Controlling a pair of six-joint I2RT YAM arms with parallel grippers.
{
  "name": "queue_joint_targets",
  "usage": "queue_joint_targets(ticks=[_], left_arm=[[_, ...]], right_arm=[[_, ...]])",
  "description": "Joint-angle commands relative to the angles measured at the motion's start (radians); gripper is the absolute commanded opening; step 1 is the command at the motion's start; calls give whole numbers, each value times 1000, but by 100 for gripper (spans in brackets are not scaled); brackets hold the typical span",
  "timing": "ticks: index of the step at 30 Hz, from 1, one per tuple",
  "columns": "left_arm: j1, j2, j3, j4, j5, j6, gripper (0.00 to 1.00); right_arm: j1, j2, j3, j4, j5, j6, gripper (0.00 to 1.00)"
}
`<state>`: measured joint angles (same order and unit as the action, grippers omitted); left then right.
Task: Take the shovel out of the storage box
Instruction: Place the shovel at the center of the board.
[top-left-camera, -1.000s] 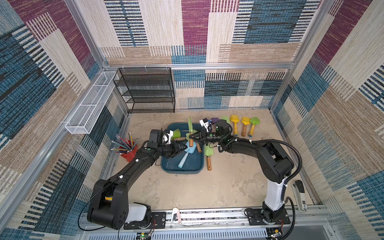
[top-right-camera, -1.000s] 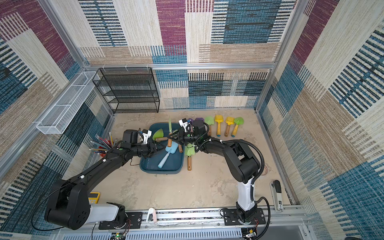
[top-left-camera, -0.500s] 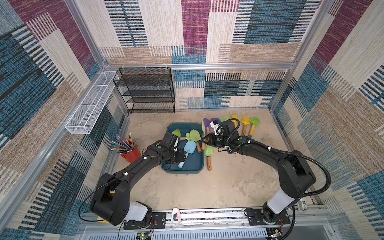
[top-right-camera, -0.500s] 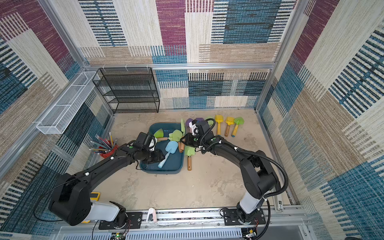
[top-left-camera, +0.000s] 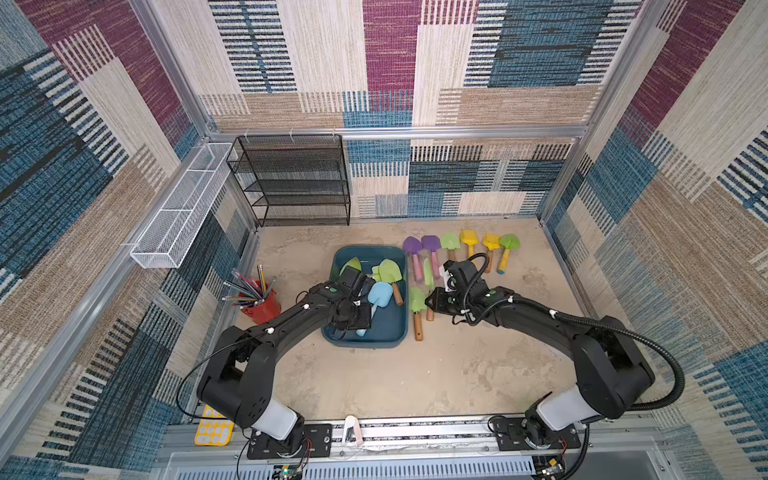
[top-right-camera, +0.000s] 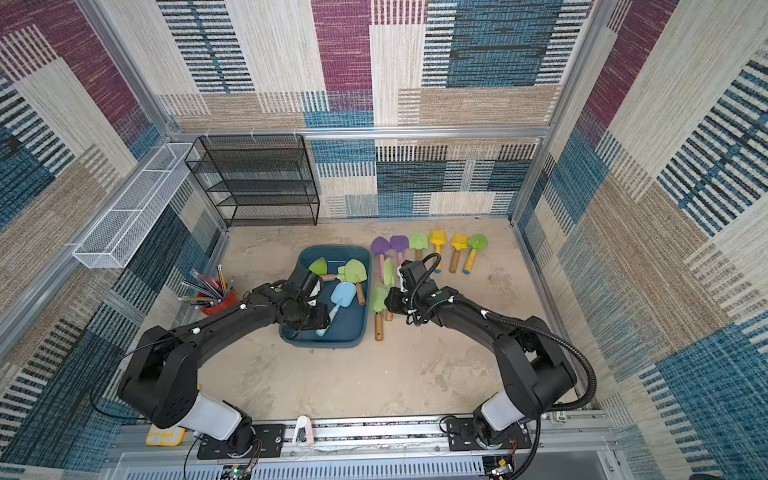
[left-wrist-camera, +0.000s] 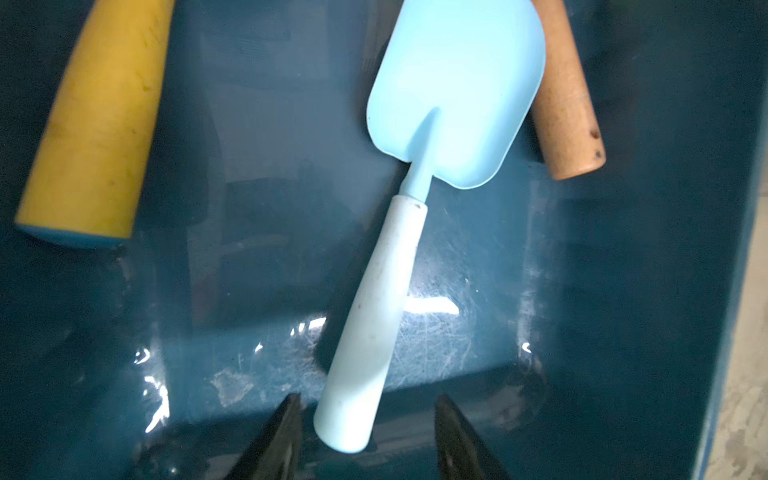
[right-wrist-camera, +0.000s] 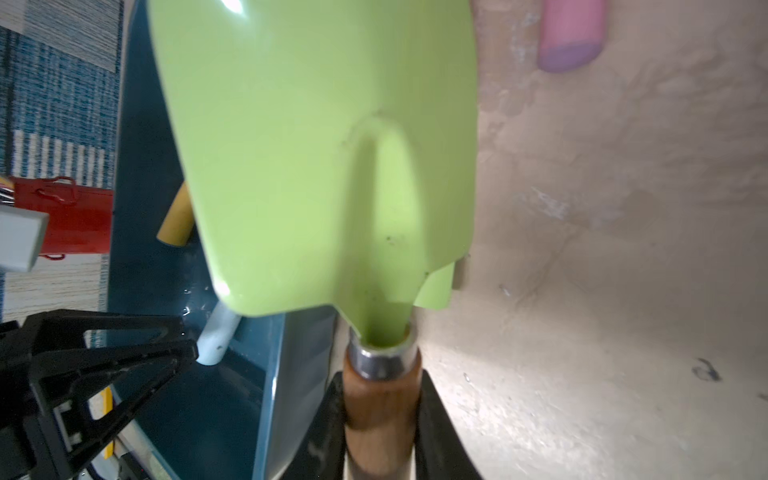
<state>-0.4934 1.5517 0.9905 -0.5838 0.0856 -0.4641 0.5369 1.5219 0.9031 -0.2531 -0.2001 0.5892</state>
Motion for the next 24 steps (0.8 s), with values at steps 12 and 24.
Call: queue_joint_targets(ticks=[12, 24], left_arm=[[-19, 54, -11, 37, 23, 48, 54], [-23, 38, -64, 94, 78, 41, 51]], right_arm=[[2, 22, -30, -108, 129, -46, 19], [13, 125, -14, -151, 190, -51, 19]])
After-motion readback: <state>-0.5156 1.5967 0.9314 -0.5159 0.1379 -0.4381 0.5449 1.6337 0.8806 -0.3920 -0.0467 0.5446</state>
